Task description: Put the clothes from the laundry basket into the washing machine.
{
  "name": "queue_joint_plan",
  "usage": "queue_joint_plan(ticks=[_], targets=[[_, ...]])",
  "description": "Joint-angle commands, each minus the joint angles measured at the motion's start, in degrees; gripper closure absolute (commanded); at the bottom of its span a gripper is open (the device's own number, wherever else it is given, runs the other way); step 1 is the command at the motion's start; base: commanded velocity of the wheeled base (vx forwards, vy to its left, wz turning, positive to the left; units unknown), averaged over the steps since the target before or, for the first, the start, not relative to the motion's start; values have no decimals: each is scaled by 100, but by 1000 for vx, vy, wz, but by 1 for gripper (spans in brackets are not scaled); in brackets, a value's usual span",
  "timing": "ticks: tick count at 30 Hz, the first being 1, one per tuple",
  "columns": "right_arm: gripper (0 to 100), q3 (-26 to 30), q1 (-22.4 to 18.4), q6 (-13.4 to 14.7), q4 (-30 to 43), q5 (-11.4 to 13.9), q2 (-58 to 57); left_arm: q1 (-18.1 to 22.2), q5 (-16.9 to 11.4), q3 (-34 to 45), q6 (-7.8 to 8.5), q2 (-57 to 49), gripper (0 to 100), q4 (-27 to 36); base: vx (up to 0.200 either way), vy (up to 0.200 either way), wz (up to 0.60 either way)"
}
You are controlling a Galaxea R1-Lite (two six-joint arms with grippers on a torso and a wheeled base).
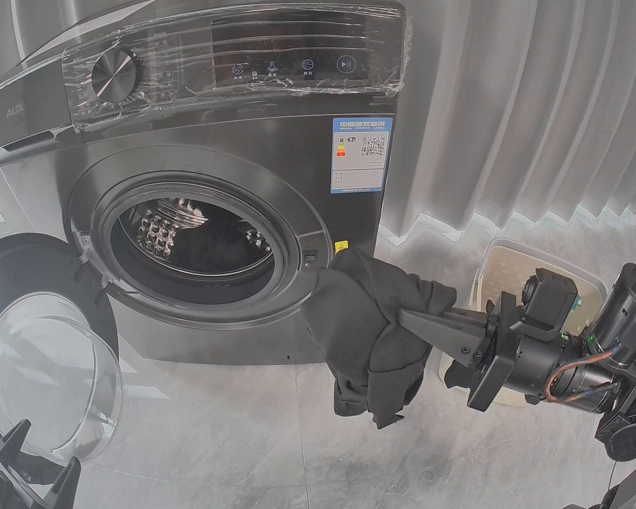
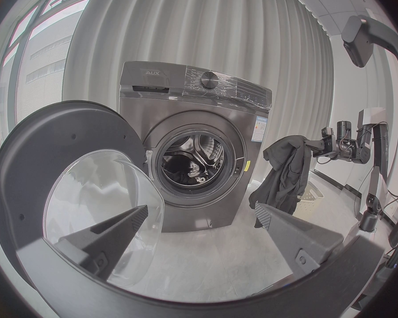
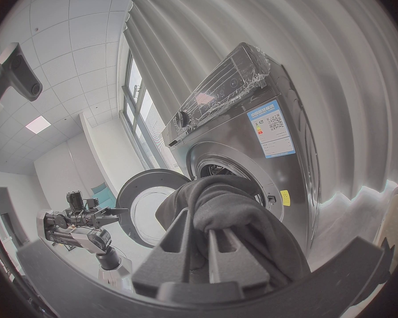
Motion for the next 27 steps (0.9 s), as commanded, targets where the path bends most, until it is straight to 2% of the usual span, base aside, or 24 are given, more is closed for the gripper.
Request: queue_joint_plan(ticks=[1, 16, 23, 27], targets=[[100, -57, 2, 14, -5, -1, -2, 1, 1, 101, -2, -1, 0, -4, 0, 0, 600], [100, -39, 2, 6, -5, -1, -2, 1, 1, 101, -2, -1, 0, -4, 0, 0, 40], [100, 84, -51, -21, -5, -89, -11, 1, 1, 101, -11, -1, 0, 5, 0, 0, 0], [100, 216, -42, 14, 3, -493, -107, 1, 1, 101, -11, -1, 0, -4, 0, 0, 0]])
